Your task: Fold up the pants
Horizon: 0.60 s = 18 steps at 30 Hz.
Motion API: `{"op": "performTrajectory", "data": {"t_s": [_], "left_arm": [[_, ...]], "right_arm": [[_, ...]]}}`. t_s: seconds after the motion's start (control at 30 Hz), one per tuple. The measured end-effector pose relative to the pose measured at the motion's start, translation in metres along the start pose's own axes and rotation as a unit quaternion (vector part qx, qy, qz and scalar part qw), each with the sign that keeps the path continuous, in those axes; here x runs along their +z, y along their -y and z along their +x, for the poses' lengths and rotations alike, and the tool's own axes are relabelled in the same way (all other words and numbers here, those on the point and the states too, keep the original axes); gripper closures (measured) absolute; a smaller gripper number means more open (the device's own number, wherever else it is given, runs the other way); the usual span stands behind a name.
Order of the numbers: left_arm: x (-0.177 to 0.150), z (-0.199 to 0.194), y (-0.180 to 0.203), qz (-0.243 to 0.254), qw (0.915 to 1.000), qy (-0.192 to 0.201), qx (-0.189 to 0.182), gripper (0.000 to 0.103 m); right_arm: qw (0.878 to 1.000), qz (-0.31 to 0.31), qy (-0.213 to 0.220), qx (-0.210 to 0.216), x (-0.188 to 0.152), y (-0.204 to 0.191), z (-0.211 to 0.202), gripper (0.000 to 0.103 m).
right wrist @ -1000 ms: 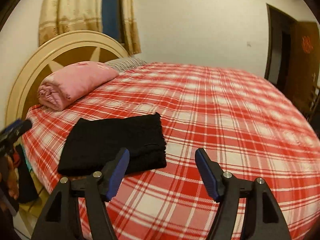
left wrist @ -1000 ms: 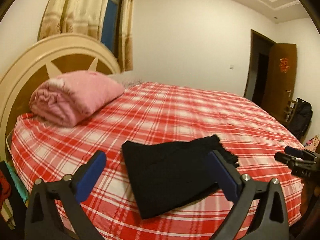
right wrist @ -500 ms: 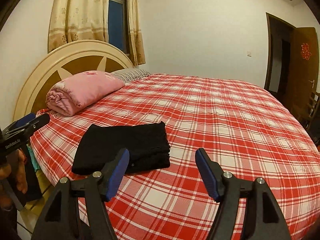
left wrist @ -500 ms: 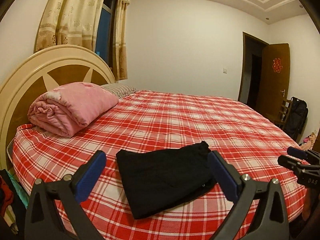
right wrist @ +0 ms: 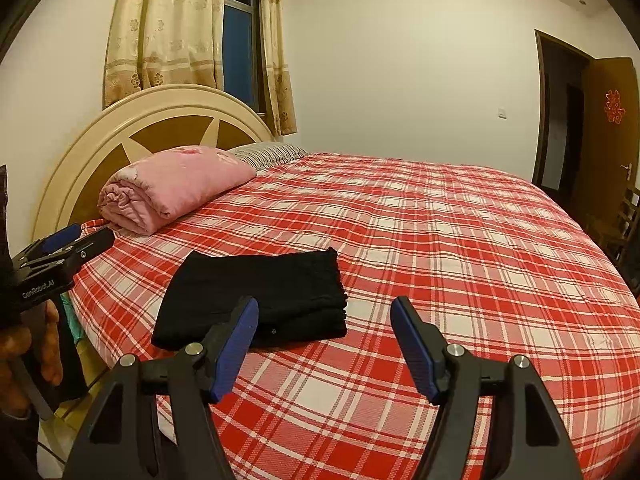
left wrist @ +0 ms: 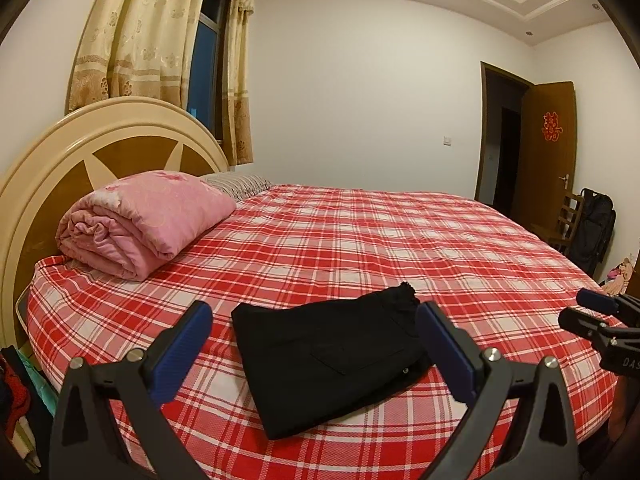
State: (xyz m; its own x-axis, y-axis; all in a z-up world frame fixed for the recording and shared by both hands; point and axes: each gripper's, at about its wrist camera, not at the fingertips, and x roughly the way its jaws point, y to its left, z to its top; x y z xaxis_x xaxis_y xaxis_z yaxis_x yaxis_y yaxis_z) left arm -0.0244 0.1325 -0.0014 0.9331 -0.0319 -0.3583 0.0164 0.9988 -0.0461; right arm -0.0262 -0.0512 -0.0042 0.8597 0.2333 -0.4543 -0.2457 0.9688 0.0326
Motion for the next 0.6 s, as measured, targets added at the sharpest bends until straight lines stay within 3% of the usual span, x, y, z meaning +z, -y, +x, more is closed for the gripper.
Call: {"op": "performTrajectory", "data": {"t_s": [0.6], "left_arm": [[0.004,-0.0035,0.0037,0.005,1.0,0.005,-0.002,0.0]], "right_arm": [[1.0,0.0,0.01,0.002,-0.0024,0.0,-0.0066,0.033]]}}
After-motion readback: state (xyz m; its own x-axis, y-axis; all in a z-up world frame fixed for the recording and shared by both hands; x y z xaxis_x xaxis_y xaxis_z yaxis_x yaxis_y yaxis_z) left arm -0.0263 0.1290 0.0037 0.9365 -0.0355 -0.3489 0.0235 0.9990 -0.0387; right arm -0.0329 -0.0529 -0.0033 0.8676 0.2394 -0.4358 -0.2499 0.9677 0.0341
